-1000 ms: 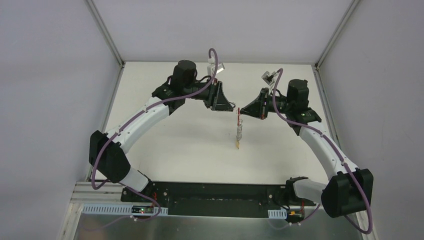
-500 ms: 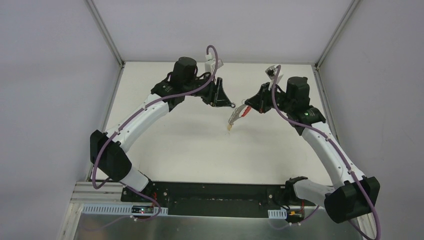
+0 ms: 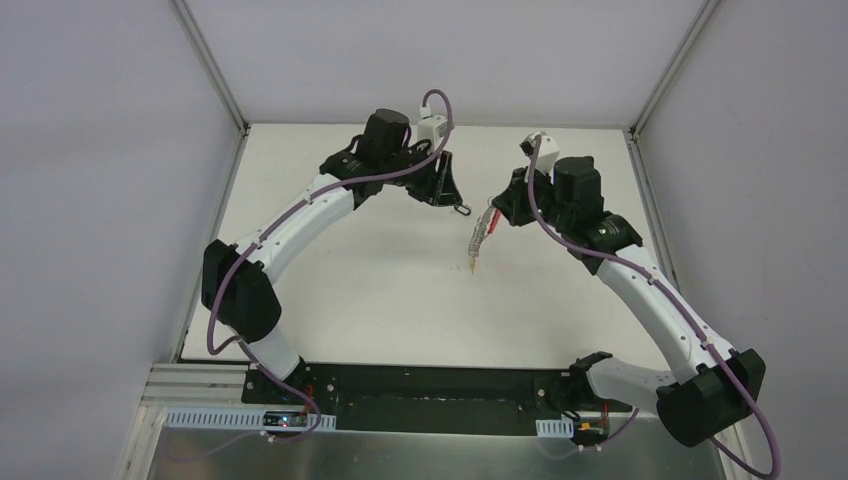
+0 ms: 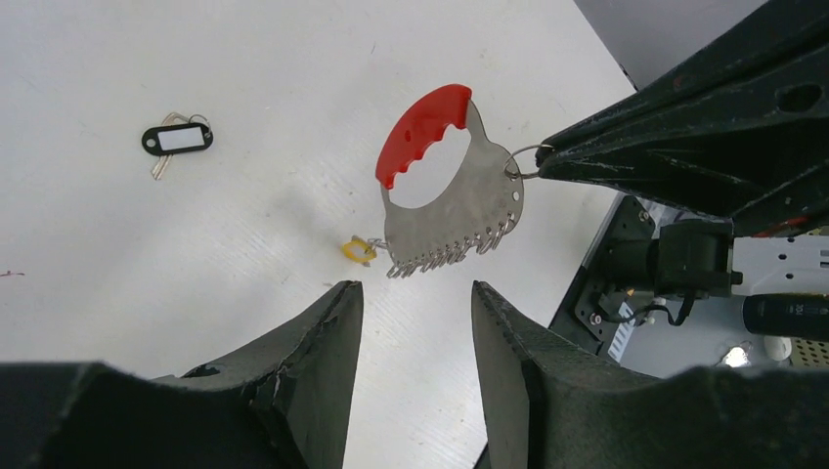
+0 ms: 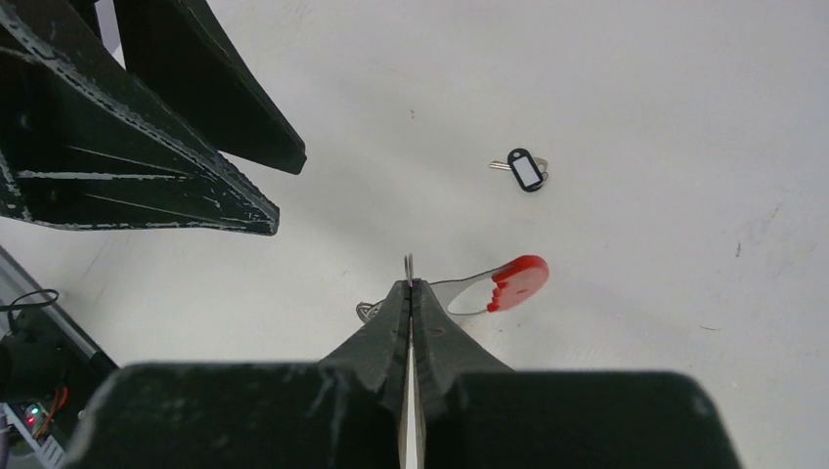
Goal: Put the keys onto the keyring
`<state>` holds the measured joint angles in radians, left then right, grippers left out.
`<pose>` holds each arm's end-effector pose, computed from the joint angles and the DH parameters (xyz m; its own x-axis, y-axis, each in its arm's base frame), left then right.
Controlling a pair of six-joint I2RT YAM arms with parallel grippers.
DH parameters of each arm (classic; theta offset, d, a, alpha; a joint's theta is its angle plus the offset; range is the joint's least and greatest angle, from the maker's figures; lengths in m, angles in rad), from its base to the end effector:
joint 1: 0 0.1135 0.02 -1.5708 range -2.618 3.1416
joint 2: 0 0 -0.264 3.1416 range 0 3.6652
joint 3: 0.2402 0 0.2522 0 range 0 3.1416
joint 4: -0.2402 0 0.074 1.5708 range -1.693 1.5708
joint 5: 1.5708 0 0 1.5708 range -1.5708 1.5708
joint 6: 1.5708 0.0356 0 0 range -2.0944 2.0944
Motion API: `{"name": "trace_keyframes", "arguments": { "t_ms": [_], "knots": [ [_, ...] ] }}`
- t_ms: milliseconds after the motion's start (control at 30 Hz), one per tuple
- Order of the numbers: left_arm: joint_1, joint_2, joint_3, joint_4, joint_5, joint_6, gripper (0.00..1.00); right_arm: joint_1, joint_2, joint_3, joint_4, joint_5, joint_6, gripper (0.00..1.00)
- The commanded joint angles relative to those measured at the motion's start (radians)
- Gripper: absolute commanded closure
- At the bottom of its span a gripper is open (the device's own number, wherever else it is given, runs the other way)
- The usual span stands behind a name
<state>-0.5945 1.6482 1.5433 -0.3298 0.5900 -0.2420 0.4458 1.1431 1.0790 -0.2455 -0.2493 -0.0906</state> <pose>0.3072 -0.2316 0.3671 -0.5504 0.1318 -0.8244 0.7741 0.4504 -0.4448 0.2327 0.1210 0.3648 -0.2168 -0.2008 -0.9554 -0.6522 0.7580 -0.0113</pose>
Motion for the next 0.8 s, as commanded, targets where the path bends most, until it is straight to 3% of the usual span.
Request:
{"name": "trace_keyframes", "arguments": {
  "t_ms": [0, 367, 767],
  "knots": [
    [0.0, 0.032, 0.068, -0.003, -0.015, 0.017, 0.55, 0.033, -0.022, 0.057, 0.014, 0.136, -0.025, 1.0],
    [-0.002, 0.102, 0.125, 0.008, 0.011, 0.012, 0.57, 0.078, -0.02, 0.051, 0.03, 0.282, -0.05, 1.0],
    [-0.028, 0.135, 0.167, 0.037, 0.176, 0.046, 0.6, 0.078, -0.024, 0.022, 0.054, 0.141, -0.037, 1.0]
  ]
}}
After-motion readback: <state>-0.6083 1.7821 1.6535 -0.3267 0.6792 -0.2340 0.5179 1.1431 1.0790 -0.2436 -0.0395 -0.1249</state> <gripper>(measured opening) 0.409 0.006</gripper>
